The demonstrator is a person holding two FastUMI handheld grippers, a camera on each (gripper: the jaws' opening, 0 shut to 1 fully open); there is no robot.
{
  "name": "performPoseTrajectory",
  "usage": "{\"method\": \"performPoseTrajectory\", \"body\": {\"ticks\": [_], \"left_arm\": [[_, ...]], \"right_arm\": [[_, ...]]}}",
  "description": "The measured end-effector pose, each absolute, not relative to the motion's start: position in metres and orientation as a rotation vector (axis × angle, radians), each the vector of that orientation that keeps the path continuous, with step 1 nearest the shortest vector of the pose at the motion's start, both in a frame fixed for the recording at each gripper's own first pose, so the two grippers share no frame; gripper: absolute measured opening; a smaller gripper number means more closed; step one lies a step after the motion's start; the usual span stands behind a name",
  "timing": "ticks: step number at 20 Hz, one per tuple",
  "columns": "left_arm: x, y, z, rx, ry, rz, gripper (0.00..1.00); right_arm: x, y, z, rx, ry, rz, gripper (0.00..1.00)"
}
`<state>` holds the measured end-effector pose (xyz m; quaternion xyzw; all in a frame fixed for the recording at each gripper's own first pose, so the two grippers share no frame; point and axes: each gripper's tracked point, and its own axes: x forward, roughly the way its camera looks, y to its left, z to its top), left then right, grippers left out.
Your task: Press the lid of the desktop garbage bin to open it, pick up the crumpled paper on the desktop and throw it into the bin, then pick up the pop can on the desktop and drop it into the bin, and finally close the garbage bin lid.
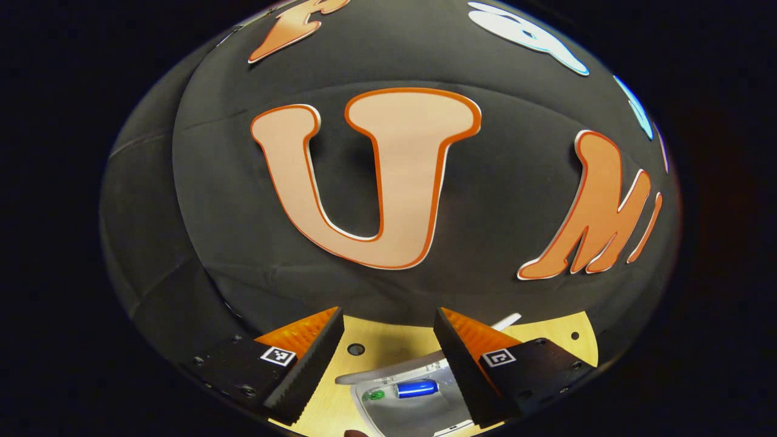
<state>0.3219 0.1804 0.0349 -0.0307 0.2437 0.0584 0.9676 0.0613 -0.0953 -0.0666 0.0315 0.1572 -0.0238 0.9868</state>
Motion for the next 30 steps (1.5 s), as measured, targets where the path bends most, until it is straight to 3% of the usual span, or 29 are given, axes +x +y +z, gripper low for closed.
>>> {"method": "performPoseTrajectory", "body": {"ticks": [28, 30], "left_arm": [[0.179, 0.082, -0.103, -0.108, 0.606, 0.003, 0.95], [0.172, 0.078, -0.111, -0.103, 0.609, -0.002, 0.95]], "right_arm": [[0.037, -0.051, -0.072, 0.064, 0.329, 0.06, 1.0], [0.037, -0.047, -0.075, 0.067, 0.332, 0.068, 0.97]]}}
